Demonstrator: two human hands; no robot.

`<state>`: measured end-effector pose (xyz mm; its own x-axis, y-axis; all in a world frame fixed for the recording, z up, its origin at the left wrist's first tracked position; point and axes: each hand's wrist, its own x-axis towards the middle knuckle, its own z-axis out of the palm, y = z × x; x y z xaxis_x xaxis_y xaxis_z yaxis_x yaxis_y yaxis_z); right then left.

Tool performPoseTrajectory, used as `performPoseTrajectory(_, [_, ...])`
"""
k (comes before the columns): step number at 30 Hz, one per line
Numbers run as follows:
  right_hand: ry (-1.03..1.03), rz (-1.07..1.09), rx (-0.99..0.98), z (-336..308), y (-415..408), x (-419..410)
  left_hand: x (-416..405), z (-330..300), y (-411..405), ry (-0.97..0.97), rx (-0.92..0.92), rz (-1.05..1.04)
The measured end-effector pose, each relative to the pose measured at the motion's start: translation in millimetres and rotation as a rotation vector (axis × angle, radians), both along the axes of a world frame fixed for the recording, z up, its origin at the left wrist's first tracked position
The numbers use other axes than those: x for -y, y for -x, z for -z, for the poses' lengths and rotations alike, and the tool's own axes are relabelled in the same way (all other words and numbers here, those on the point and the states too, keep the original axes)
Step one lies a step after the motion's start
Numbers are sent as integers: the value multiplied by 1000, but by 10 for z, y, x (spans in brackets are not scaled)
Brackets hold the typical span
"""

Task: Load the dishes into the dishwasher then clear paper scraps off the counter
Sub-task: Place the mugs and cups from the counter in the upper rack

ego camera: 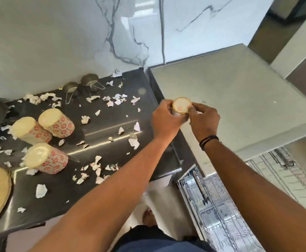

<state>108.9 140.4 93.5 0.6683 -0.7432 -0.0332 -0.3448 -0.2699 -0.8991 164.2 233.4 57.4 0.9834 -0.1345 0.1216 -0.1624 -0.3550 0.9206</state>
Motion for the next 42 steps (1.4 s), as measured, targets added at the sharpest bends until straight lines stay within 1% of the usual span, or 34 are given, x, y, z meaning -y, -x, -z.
performPoseTrajectory(7, [-43, 202, 31, 168, 914, 1019, 1118, 124, 784, -1, -25, 175])
performPoseTrajectory(11, [-57, 329, 43, 353, 1477, 1550, 1703, 240, 1318, 19, -1, 239])
performPoseTrajectory(16, [-30, 484, 57, 581, 2131, 2133, 2335, 468, 1904, 10, 2, 373])
performPoseTrajectory(19, [-53, 590, 35, 798, 2439, 2391, 2642, 631, 2181, -5, 49, 452])
performPoseTrajectory(22, [-60, 653, 18, 1051, 2651, 2550, 2832, 846, 2351, -24, 73, 565])
performPoseTrajectory(26, [-134, 695, -69, 1534, 2815, 2649, 2991, 1302, 2419, -142, 94, 694])
performPoseTrajectory(29, [-172, 694, -147, 1944, 2888, 2658, 3042, 1729, 2432, -251, 80, 745])
performPoseTrajectory(33, [-248, 689, -220, 2474, 2889, 2599, 3006, 2237, 2420, -299, 25, 822])
performPoseTrajectory(36, [-314, 673, -246, 2822, 2854, 2549, 2924, 2591, 2396, -319, 8, 803])
performPoseTrajectory(39, [-328, 646, -251, 3099, 2805, 2531, 2865, 2893, 2379, -310, -15, 741])
performPoseTrajectory(42, [-367, 650, -260, 3309, 2768, 2524, 2873, 3069, 2361, -306, 9, 744])
